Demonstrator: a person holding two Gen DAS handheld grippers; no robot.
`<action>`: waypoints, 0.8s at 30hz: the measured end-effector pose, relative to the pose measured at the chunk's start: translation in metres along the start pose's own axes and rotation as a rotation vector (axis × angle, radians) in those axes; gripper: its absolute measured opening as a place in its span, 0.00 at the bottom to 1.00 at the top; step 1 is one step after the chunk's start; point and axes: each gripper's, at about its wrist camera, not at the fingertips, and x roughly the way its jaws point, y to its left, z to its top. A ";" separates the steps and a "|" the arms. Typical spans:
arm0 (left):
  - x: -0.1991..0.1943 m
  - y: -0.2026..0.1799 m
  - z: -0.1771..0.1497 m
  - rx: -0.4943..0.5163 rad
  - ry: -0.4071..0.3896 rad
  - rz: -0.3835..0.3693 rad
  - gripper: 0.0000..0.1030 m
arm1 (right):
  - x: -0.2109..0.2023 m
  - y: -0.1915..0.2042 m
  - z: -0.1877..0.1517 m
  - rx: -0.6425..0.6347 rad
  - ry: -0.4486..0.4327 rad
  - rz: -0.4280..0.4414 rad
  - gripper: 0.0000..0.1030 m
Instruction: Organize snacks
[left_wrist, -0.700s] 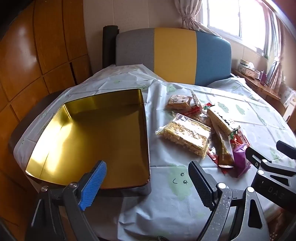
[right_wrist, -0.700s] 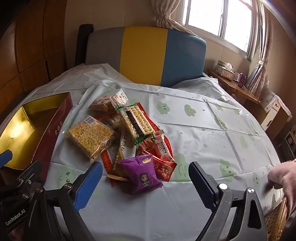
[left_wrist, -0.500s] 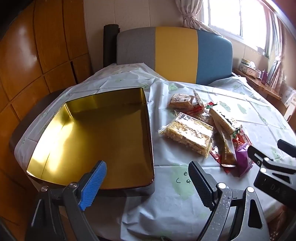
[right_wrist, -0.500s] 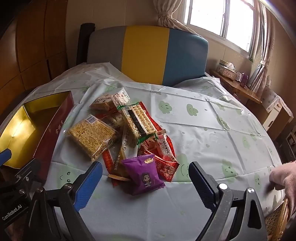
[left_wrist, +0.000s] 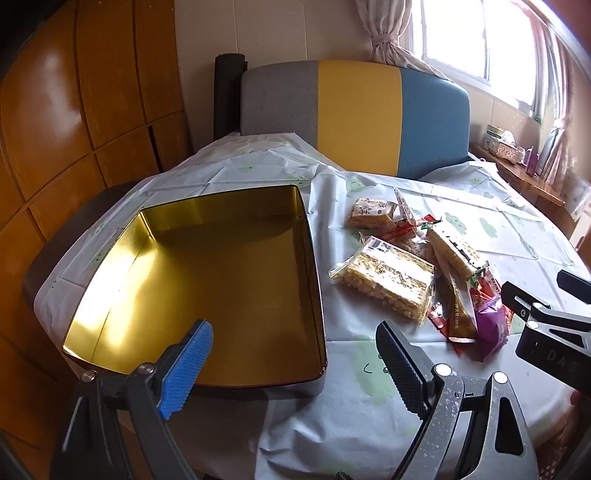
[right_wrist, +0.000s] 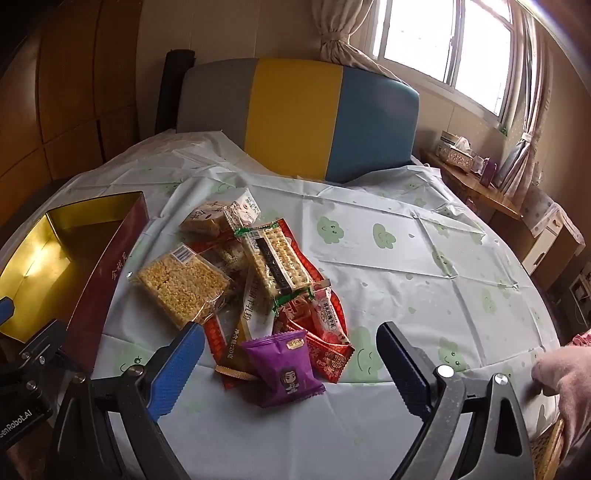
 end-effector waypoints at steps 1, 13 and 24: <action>0.000 0.000 0.000 -0.001 0.001 0.000 0.88 | 0.000 0.000 0.001 -0.002 -0.001 0.000 0.93; 0.002 0.003 -0.001 -0.002 0.005 0.003 0.88 | -0.001 -0.001 0.005 -0.011 -0.009 0.005 0.93; 0.001 0.004 -0.001 -0.003 0.008 0.006 0.88 | -0.004 -0.003 0.009 -0.017 -0.017 0.007 0.93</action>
